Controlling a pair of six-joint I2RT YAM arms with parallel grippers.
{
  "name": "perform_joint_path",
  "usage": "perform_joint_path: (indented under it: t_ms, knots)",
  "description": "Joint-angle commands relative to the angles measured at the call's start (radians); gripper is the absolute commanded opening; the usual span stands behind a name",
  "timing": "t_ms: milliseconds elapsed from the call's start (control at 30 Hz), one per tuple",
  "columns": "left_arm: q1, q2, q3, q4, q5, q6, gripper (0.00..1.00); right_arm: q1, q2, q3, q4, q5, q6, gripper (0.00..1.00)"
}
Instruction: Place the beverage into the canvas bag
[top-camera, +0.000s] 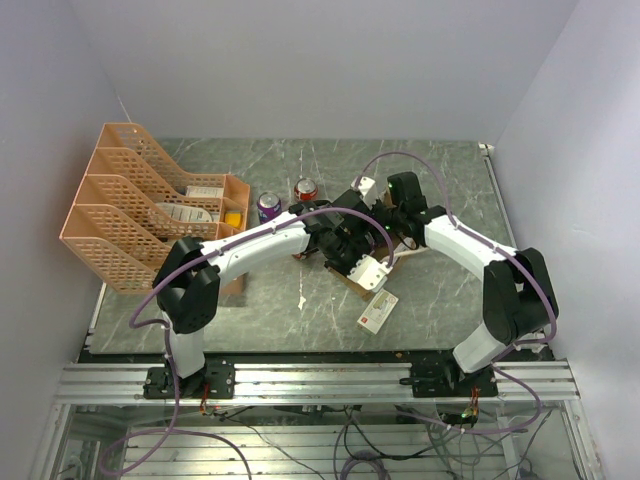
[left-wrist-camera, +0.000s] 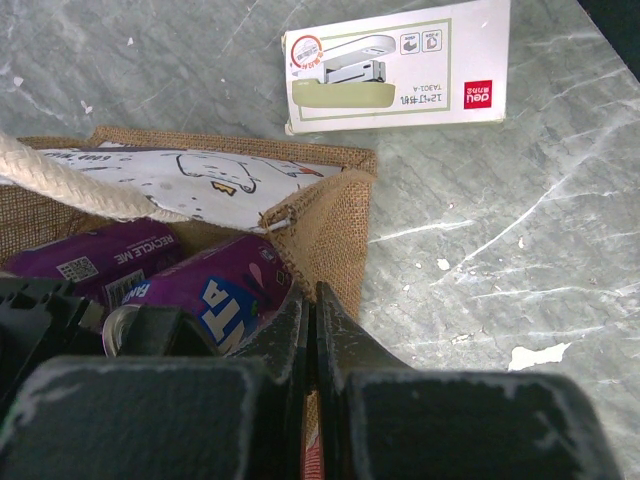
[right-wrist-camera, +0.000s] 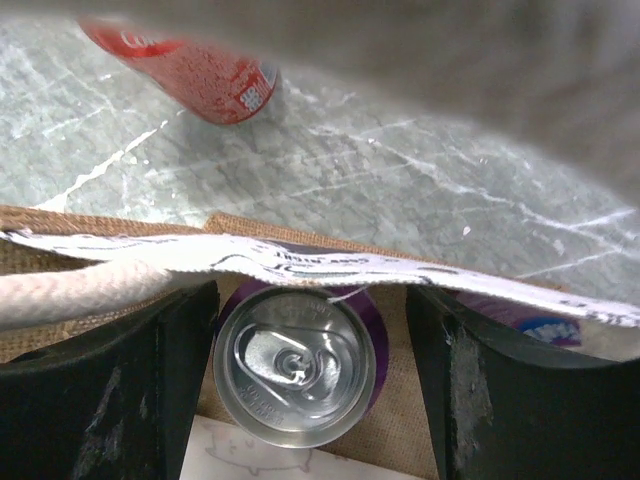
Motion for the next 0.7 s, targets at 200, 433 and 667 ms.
perform_joint_path:
  t_ms: [200, 433, 667]
  knots:
    - [-0.004, -0.013, -0.004, -0.050, 0.019, 0.005, 0.07, 0.005, -0.054, 0.072, -0.007, -0.003, -0.031, 0.78]
    - [-0.004, -0.022, -0.004, -0.047, 0.013, 0.001, 0.07, 0.003, -0.106, 0.092, -0.052, 0.043, -0.047, 0.78]
    - [-0.005, -0.040, 0.011, -0.049, 0.024, -0.019, 0.08, -0.005, -0.209, 0.038, -0.088, 0.120, -0.073, 0.77]
